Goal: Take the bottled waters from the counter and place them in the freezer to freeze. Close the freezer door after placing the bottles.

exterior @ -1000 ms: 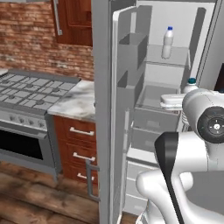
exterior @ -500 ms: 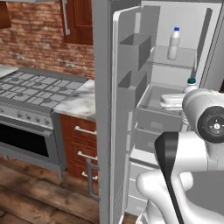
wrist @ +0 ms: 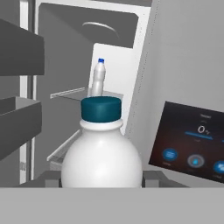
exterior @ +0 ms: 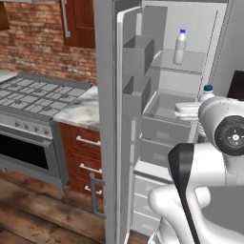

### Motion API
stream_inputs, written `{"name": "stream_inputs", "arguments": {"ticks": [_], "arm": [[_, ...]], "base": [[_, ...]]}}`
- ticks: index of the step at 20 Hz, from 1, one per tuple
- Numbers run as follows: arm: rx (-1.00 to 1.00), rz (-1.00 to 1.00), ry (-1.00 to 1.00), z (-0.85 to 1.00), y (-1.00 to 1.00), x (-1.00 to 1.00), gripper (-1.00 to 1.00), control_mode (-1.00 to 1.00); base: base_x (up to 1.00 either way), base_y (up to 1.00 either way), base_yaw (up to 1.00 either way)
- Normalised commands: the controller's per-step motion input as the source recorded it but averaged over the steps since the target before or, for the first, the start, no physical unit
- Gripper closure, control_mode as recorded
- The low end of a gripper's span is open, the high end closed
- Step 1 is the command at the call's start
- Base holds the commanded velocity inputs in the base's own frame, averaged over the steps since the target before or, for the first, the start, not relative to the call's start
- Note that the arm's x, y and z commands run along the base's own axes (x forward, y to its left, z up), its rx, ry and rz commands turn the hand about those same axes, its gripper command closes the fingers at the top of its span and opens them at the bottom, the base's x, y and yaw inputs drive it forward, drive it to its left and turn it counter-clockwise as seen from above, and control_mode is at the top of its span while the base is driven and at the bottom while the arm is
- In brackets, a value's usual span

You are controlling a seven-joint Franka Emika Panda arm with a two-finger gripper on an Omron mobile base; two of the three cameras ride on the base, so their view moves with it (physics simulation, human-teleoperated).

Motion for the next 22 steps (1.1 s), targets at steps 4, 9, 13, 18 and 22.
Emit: {"name": "stream_inputs", "arguments": {"ticks": [4,9,13,18,22], "arm": [[0.00,0.00,0.00,0.00,0.00,0.00,1.00,1.00],[0.00,0.00,0.00,0.00,0.00,0.00,1.00,1.00],[0.00,0.00,0.00,0.00,0.00,0.00,1.00,1.00],[0.00,0.00,0.00,0.00,0.00,0.00,1.00,1.00],[0.00,0.00,0.00,0.00,0.00,0.00,1.00,1.00]], "base": [[0.00,0.02,-0.01],[0.05,0.09,0.00],[0.20,0.00,0.00],[0.25,0.00,0.01],[0.50,0.00,0.00]]}}
